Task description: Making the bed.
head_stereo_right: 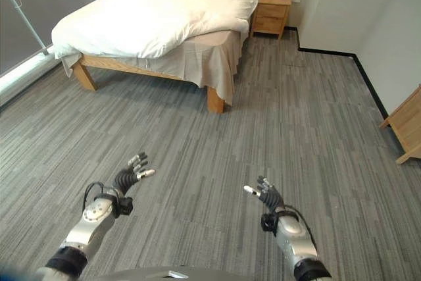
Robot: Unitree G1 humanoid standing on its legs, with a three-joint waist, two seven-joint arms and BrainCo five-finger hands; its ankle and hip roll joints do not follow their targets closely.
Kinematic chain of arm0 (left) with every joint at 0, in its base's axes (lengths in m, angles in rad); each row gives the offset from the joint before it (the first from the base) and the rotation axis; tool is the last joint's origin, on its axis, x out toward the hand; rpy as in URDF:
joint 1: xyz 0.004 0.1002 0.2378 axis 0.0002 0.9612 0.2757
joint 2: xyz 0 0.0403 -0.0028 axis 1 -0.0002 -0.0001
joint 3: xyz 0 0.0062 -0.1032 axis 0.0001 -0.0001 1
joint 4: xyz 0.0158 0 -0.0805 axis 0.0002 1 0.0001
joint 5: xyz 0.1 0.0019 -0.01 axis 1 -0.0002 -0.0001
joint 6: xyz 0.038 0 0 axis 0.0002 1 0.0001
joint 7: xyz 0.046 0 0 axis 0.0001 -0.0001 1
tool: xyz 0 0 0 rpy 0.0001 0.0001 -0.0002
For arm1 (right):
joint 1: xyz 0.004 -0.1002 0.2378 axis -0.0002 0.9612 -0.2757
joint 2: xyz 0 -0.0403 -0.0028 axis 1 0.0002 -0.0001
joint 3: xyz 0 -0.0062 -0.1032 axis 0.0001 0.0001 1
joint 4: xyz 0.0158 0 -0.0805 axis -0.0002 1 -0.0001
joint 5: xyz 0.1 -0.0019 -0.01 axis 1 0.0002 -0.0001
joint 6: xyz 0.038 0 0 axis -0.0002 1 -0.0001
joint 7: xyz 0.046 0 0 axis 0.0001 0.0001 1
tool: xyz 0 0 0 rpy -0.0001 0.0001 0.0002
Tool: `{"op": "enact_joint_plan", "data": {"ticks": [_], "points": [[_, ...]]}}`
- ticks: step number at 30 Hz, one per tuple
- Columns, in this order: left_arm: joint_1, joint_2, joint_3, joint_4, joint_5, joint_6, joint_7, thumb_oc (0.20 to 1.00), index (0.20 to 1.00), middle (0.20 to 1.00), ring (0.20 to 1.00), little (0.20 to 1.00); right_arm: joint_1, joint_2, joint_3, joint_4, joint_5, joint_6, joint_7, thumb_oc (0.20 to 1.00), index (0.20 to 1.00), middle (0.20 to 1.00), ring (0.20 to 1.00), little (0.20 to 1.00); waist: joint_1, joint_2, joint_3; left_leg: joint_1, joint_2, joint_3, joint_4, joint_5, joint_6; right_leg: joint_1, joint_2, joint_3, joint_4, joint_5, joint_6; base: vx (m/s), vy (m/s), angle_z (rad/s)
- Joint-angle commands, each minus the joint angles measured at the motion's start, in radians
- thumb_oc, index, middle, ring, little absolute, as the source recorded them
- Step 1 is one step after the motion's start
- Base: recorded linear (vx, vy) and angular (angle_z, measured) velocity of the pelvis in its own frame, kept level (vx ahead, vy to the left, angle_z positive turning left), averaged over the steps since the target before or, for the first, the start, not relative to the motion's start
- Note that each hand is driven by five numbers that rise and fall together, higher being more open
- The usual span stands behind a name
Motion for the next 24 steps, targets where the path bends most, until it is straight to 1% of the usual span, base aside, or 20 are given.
{"op": "enact_joint_plan", "data": {"ticks": [1,4,6,7,8,9,10,11,12,13,15,16,17,18,19,20,21,22,23,24], "points": [[-0.056,-0.001,0.029,0.038,-0.017,-0.042,0.038,1.0,1.0,1.0,1.0,1.0,-0.03,0.014,0.02,-0.078,0.033,-0.037,0.024,1.0,1.0,1.0,1.0,1.0,0.009,-0.028,-0.026,-0.015,0.001,-0.051,0.009,-0.014,-0.04,-0.056,-0.12,-0.042,0.015,0.078,0.107,0.03,0.09,-0.06],[-0.012,-0.011,0.055,0.013,-0.051,-0.053,0.042,1.0,1.0,1.0,1.0,1.0,-0.027,0.014,0.026,-0.122,0.032,-0.05,0.021,1.0,1.0,1.0,1.0,1.0,0.015,-0.024,-0.017,-0.018,-0.011,-0.039,0.009,-0.022,-0.029,-0.072,-0.135,-0.027,0.025,0.082,0.116,0.04,0.115,-0.14],[0.005,-0.007,0.069,-0.017,-0.054,-0.056,0.047,1.0,1.0,1.0,1.0,1.0,-0.046,0.008,0.033,-0.125,0.01,-0.056,0.012,1.0,1.0,1.0,1.0,1.0,0.024,-0.018,-0.006,-0.02,-0.02,-0.034,0.009,-0.03,-0.016,-0.103,-0.149,-0.014,0.073,0.074,0.124,0.04,0.191,-0.21],[0.006,0.002,0.073,-0.032,-0.043,-0.051,0.05,1.0,1.0,1.0,1.0,1.0,-0.066,0.009,0.046,-0.13,-0.005,-0.056,0.006,1.0,1.0,1.0,1.0,1.0,0.035,-0.009,0.011,-0.015,-0.028,-0.038,0.009,-0.041,0.005,-0.171,-0.165,0.001,0.213,0.072,0.136,0.03,0.183,-0.2],[0.006,0.002,0.073,-0.032,-0.042,-0.051,0.05,1.0,1.0,1.0,1.0,1.0,-0.066,0.009,0.046,-0.13,-0.005,-0.056,0.006,1.0,1.0,1.0,1.0,1.0,0.036,-0.009,0.01,-0.016,-0.029,-0.036,0.009,-0.041,0.005,-0.175,-0.165,0.003,0.218,0.07,0.137,0.01,0.184,-0.18],[0.002,0.008,0.078,-0.043,-0.042,-0.05,0.057,1.0,1.0,1.0,1.0,1.0,-0.079,0.009,0.051,-0.139,-0.009,-0.055,0.001,1.0,1.0,1.0,1.0,1.0,0.038,-0.006,0.027,-0.011,-0.036,-0.038,0.009,-0.043,0.017,-0.23,-0.173,0.017,0.323,0.109,0.144,0.02,0.234,-0.17],[-0.017,0.023,0.087,-0.048,-0.027,-0.047,0.066,1.0,1.0,1.0,1.0,1.0,-0.1,0.016,0.067,-0.16,-0.018,-0.057,-0.009,1.0,1.0,1.0,1.0,1.0,0.03,0.01,0.066,0.009,-0.037,-0.03,0.009,-0.056,0.036,-0.328,-0.194,0.015,0.534,0.177,0.148,0.02,0.233,-0.17],[-0.017,0.023,0.087,-0.047,-0.027,-0.047,0.066,1.0,1.0,1.0,1.0,1.0,-0.1,0.016,0.067,-0.16,-0.018,-0.057,-0.009,1.0,1.0,1.0,1.0,1.0,0.031,0.008,0.066,0.008,-0.04,-0.029,0.009,-0.056,0.036,-0.332,-0.196,0.018,0.54,0.174,0.149,0.27,0.251,-0.15],[-0.045,0.039,0.091,-0.043,0.006,-0.042,0.078,1.0,1.0,1.0,1.0,1.0,-0.101,0.025,0.061,-0.172,0.004,-0.053,-0.004,1.0,1.0,1.0,1.0,1.0,0.006,0.015,0.084,0.052,-0.031,-0.031,0.009,-0.081,0.032,-0.435,-0.198,-0.011,0.551,0.19,0.148,0.25,0.081,-0.1],[-0.046,0.039,0.092,-0.043,0.006,-0.041,0.078,1.0,1.0,1.0,1.0,1.0,-0.101,0.025,0.061,-0.172,0.004,-0.053,-0.004,1.0,1.0,1.0,1.0,1.0,0.004,0.016,0.085,0.055,-0.029,-0.032,0.009,-0.083,0.031,-0.432,-0.198,-0.013,0.553,0.187,0.147,0.37,0.073,-0.22],[-0.064,0.045,0.091,-0.057,0.006,-0.046,0.077,1.0,1.0,1.0,1.0,1.0,-0.093,0.014,0.053,-0.176,0.011,-0.046,0.005,1.0,1.0,1.0,1.0,1.0,-0.03,0.013,0.092,0.104,-0.022,-0.051,0.009,-0.111,0.012,-0.465,-0.175,-0.033,0.415,0.186,0.146,0.35,-0.07,-0.15],[-0.081,0.044,0.088,-0.053,0.001,-0.05,0.079,1.0,1.0,1.0,1.0,1.0,-0.088,0.004,0.044,-0.167,0.012,-0.05,0.002,1.0,1.0,1.0,1.0,1.0,-0.057,0.009,0.099,0.146,-0.016,-0.079,0.009,-0.134,-0.002,-0.47,-0.144,-0.027,0.276,0.196,0.15,0.46,-0.14,0.12],[-0.094,0.041,0.081,-0.04,-0.004,-0.049,0.076,1.0,1.0,1.0,1.0,1.0,-0.08,-0.001,0.04,-0.168,0.011,-0.048,-0.001,1.0,1.0,1.0,1.0,1.0,-0.072,0.004,0.102,0.166,-0.01,-0.097,0.009,-0.145,-0.013,-0.473,-0.126,-0.012,0.215,0.209,0.158,0.68,-0.218,0.27],[-0.122,0.031,0.069,-0.027,0.004,-0.046,0.072,1.0,1.0,1.0,1.0,1.0,-0.059,-0.005,0.021,-0.169,0.002,-0.044,-0.008,1.0,1.0,1.0,1.0,1.0,-0.101,-0.005,0.099,0.208,0.01,-0.125,0.009,-0.169,-0.033,-0.499,-0.094,-0.011,0.063,0.25,0.177,0.49,-0.155,0.55],[-0.122,0.031,0.069,-0.027,0.004,-0.046,0.072,1.0,1.0,1.0,1.0,1.0,-0.059,-0.005,0.021,-0.17,0.001,-0.044,-0.008,1.0,1.0,1.0,1.0,1.0,-0.104,-0.005,0.1,0.209,0.011,-0.128,0.009,-0.168,-0.034,-0.494,-0.094,-0.014,0.055,0.255,0.177,0.53,-0.169,0.73],[-0.132,0.023,0.062,-0.024,0.02,-0.046,0.074,1.0,1.0,1.0,1.0,1.0,-0.047,-0.002,0.007,-0.177,-0.002,-0.042,-0.007,1.0,1.0,1.0,1.0,1.0,-0.118,-0.009,0.091,0.231,0.021,-0.136,0.009,-0.178,-0.044,-0.516,-0.091,-0.04,0.016,0.266,0.186,0.42,-0.139,0.85],[-0.136,0.017,0.057,-0.031,0.026,-0.042,0.069,1.0,1.0,1.0,1.0,1.0,-0.033,0.001,-0.011,-0.179,-0.001,-0.042,-0.004,1.0,1.0,1.0,1.0,1.0,-0.126,-0.013,0.079,0.258,0.022,-0.146,0.009,-0.177,-0.051,-0.53,-0.091,-0.059,0.015,0.271,0.191,0.43,-0.138,0.73],[-0.136,0.016,0.057,-0.031,0.026,-0.042,0.069,1.0,1.0,1.0,1.0,1.0,-0.032,0.0,-0.012,-0.18,-0.001,-0.042,-0.004,1.0,1.0,1.0,1.0,1.0,-0.128,-0.009,0.079,0.259,0.027,-0.147,0.009,-0.178,-0.052,-0.528,-0.088,-0.064,0.015,0.27,0.191,0.85,-0.267,0.85],[-0.109,0.007,0.034,-0.071,0.04,-0.04,0.046,1.0,1.0,1.0,1.0,1.0,-0.007,-0.014,-0.032,-0.179,-0.004,-0.041,0.009,1.0,1.0,1.0,1.0,1.0,-0.137,0.01,0.041,0.276,0.079,-0.167,0.115,-0.088,-0.098,-0.466,-0.08,-0.102,0.054,0.29,0.149,0.62,-0.191,0.7],[-0.109,0.007,0.035,-0.072,0.04,-0.04,0.046,1.0,1.0,1.0,1.0,1.0,-0.007,-0.014,-0.032,-0.179,-0.004,-0.041,0.009,1.0,1.0,1.0,1.0,1.0,-0.139,0.007,0.04,0.273,0.076,-0.169,0.115,-0.085,-0.098,-0.468,-0.084,-0.102,0.054,0.291,0.149,0.79,-0.269,0.76]]}}
